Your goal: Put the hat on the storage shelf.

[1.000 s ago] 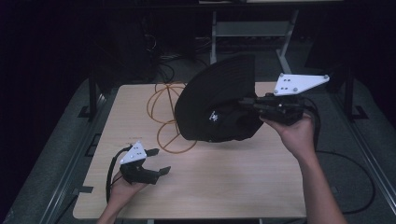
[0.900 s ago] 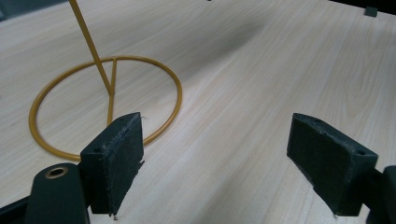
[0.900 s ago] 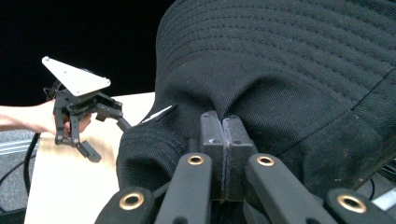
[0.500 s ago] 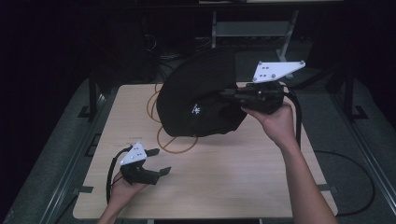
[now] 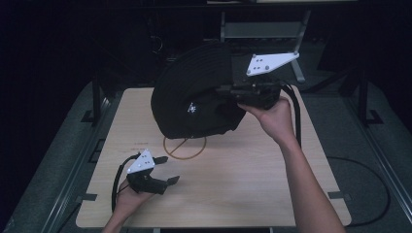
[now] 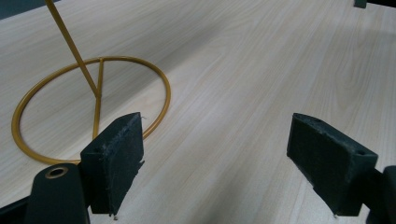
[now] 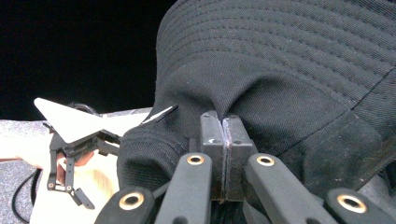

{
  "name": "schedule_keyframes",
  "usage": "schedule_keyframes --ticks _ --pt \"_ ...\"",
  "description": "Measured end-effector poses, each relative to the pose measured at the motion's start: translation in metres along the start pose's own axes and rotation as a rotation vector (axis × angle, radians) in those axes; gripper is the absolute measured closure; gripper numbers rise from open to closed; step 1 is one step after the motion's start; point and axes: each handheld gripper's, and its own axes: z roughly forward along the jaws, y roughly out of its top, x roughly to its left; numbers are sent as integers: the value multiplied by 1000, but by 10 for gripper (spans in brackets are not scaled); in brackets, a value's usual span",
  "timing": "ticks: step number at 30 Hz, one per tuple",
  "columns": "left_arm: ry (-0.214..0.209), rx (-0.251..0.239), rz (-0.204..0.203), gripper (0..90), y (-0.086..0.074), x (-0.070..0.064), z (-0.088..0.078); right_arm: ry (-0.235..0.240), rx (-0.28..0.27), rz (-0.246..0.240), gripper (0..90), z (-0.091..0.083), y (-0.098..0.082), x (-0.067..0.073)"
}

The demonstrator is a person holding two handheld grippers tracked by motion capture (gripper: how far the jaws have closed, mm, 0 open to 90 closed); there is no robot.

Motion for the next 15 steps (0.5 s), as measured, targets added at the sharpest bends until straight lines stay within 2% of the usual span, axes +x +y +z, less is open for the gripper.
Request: schedule_keyframes --ticks 5,7,13,15 --pt "-1 9 11 181 1 -1 0 8 3 -12 896 7 10 -3" --pt "-6 8 3 181 0 -2 1 8 0 -23 895 11 14 -4" --pt "-20 13 17 181 1 -4 6 6 11 -38 895 24 24 -8" --pt "-20 20 36 181 2 -5 7 6 12 -31 895 29 26 -10"
